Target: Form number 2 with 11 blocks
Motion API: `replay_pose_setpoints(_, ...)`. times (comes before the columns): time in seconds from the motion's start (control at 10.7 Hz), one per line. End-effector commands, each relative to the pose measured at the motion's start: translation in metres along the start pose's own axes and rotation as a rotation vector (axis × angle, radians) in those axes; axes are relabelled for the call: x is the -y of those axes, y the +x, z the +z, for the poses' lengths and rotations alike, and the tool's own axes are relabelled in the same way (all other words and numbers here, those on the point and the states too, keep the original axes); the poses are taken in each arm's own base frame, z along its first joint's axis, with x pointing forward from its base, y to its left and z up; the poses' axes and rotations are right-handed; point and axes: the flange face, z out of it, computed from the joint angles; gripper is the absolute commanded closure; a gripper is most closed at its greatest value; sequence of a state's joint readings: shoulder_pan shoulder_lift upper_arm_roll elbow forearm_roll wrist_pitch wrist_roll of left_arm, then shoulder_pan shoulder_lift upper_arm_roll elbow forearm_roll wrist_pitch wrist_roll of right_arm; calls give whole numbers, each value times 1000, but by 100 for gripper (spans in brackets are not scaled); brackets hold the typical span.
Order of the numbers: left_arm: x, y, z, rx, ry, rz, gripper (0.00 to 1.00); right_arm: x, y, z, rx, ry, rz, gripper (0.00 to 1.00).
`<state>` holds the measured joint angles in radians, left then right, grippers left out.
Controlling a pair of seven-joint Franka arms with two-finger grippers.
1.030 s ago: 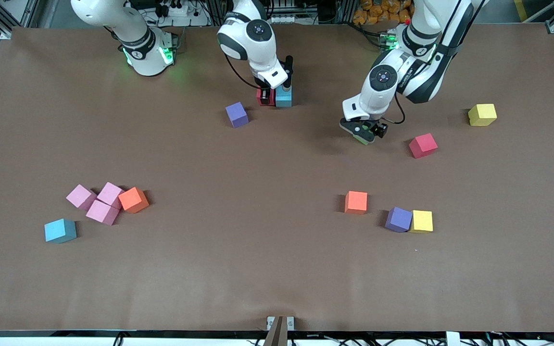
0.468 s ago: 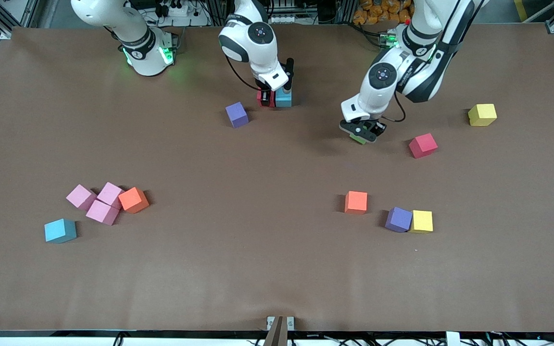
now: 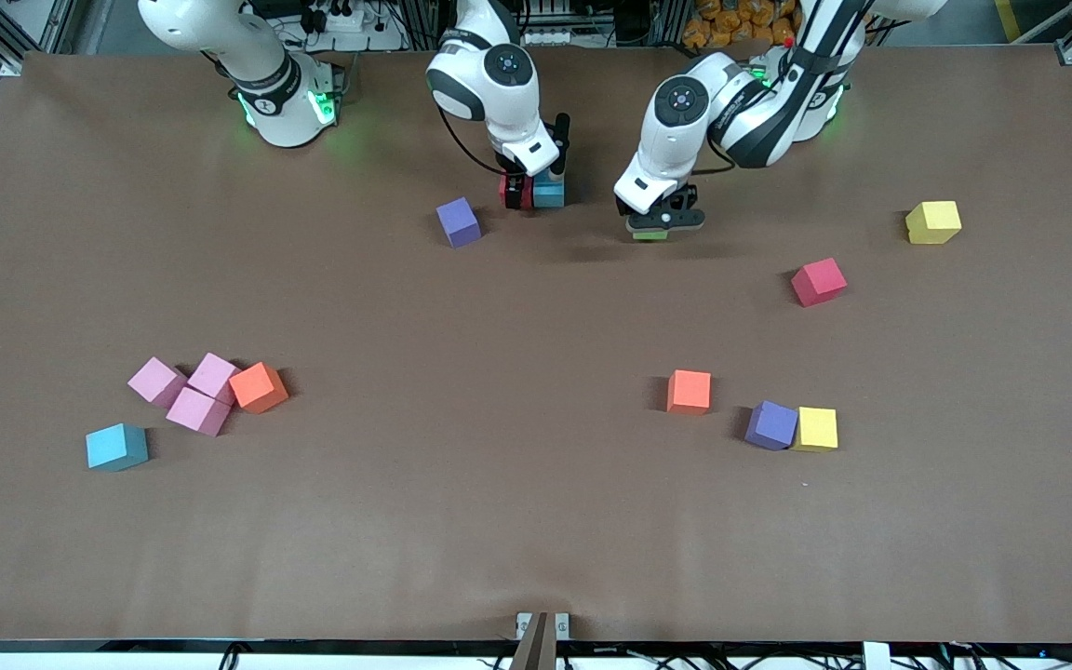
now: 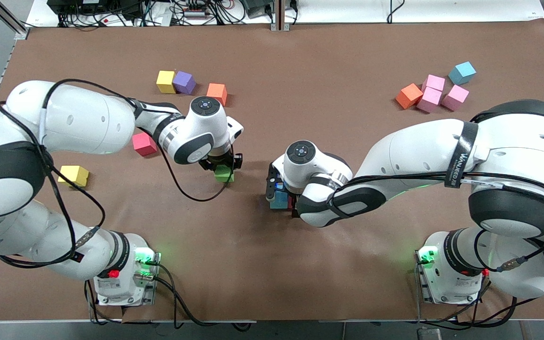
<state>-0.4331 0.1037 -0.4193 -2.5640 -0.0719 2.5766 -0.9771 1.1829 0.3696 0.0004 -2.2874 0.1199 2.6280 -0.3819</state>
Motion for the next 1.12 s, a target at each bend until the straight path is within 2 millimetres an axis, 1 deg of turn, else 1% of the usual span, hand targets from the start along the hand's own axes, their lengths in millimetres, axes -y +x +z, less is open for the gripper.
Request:
replay_pose_setpoints(0.0,6,9,-10,49,-38,-242,100,-2,1,-19,4,-4,2,0)
replay_pose_setpoints(0.09,6,12,-11,81,-58,-359,100,-6,-1,-30,7,-3,-6,0)
replay_pose_setpoints(0.19,2,11,-12,117,-76,-481,99,-13,-4,-41,13,-1,-21,0)
replay_pose_setpoints(0.37,-2,4,-11,149,-70,-680,99,-19,-8,-58,19,6,-21,0)
replay_pose_setpoints(0.47,-13,-7,-12,161,-67,-771,99,-29,-12,-65,23,6,-5,0)
replay_pose_setpoints(0.56,-31,-17,-12,183,-63,-877,99,-35,-14,-73,20,6,-8,0)
replay_pose_setpoints(0.66,-45,-26,-11,194,-53,-967,99,-42,-19,-83,23,9,13,0)
replay_pose_setpoints(0.75,-55,-42,-6,198,-40,-1016,99,-62,-29,-95,22,9,66,0)
replay_pose_setpoints(0.94,-57,-47,-2,202,-27,-1146,100,-110,-55,-114,5,-3,206,0)
replay_pose_setpoints(1.03,-56,-48,4,207,-10,-1192,100,-127,-66,-118,1,-6,288,0)
